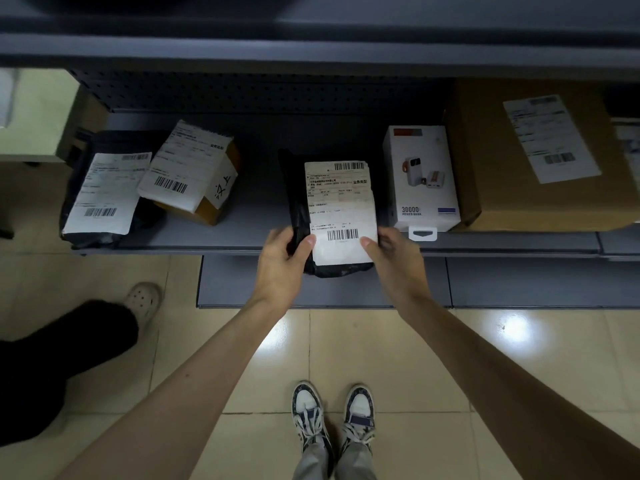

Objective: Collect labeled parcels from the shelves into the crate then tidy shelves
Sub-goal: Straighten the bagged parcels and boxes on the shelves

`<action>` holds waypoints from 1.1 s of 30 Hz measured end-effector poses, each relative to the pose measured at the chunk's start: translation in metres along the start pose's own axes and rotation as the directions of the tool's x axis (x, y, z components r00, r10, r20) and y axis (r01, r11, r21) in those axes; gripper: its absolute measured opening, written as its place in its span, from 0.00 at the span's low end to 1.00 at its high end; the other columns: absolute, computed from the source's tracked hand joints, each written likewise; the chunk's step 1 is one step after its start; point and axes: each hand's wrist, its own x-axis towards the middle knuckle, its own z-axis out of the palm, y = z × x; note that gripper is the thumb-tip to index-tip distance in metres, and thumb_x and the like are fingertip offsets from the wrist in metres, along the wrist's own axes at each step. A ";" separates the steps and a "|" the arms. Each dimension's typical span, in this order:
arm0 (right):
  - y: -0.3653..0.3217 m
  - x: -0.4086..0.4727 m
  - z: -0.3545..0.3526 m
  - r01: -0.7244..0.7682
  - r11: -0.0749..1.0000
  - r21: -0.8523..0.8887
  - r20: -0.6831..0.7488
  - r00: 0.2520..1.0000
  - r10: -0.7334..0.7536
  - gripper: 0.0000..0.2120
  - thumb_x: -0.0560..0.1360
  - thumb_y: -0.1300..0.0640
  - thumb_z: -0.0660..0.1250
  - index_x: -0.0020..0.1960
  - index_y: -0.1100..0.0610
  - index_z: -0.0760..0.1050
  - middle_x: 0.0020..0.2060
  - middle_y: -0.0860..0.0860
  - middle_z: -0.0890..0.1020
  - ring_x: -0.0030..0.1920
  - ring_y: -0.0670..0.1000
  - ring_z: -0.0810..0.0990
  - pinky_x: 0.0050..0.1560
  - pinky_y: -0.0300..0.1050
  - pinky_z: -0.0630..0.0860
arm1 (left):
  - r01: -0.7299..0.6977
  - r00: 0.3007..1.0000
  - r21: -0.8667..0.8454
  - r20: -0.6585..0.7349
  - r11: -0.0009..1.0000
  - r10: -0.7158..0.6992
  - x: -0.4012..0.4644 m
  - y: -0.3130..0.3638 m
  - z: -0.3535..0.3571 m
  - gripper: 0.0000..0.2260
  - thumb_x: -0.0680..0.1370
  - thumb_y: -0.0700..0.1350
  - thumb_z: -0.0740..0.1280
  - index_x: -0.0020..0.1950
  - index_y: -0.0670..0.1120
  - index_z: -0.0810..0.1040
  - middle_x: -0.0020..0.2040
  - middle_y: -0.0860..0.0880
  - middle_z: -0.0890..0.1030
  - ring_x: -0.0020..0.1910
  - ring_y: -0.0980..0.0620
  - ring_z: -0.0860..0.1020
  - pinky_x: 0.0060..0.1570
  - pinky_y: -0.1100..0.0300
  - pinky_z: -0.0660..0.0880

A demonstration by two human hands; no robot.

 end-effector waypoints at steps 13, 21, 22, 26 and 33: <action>-0.054 0.056 0.037 0.031 0.976 -0.214 -0.049 0.998 -0.042 0.16 0.80 0.58 0.63 0.66 0.61 0.74 0.57 0.58 0.81 0.57 0.58 0.79 0.53 0.43 0.74 | -0.053 0.999 -0.090 -0.010 0.995 0.052 0.052 0.051 -0.015 0.18 0.83 0.45 0.63 0.73 0.49 0.72 0.61 0.55 0.79 0.59 0.56 0.77 0.57 0.68 0.74; -0.055 0.066 0.036 0.032 0.929 -0.370 0.060 0.998 -0.011 0.17 0.81 0.55 0.61 0.66 0.62 0.72 0.61 0.58 0.78 0.60 0.60 0.77 0.57 0.47 0.74 | 0.058 0.996 0.070 0.069 0.996 -0.063 0.077 0.031 -0.024 0.19 0.83 0.50 0.63 0.73 0.49 0.71 0.66 0.49 0.78 0.65 0.47 0.76 0.60 0.59 0.71; -0.057 0.065 0.034 0.047 0.906 -0.421 0.067 0.998 -0.021 0.17 0.82 0.54 0.60 0.66 0.62 0.71 0.61 0.59 0.77 0.61 0.60 0.77 0.57 0.48 0.74 | 0.047 0.997 0.086 0.059 0.995 -0.052 0.077 0.032 -0.025 0.20 0.83 0.51 0.63 0.74 0.49 0.70 0.67 0.49 0.77 0.66 0.47 0.76 0.61 0.59 0.71; -0.066 0.060 0.023 0.211 0.769 -0.603 0.130 0.978 -0.166 0.17 0.82 0.53 0.58 0.63 0.65 0.70 0.60 0.62 0.76 0.59 0.63 0.75 0.53 0.49 0.73 | -0.079 0.997 0.400 0.009 0.913 0.082 0.068 0.046 -0.032 0.27 0.83 0.54 0.62 0.79 0.47 0.61 0.74 0.45 0.69 0.72 0.45 0.69 0.66 0.58 0.68; -0.091 0.042 -0.019 0.334 0.255 -0.907 0.237 0.907 -0.347 0.19 0.81 0.49 0.59 0.63 0.62 0.71 0.59 0.61 0.75 0.59 0.61 0.75 0.52 0.51 0.71 | -0.555 0.796 0.776 0.392 0.299 0.461 0.039 0.090 -0.027 0.23 0.83 0.52 0.61 0.76 0.42 0.68 0.73 0.42 0.71 0.70 0.39 0.69 0.67 0.46 0.67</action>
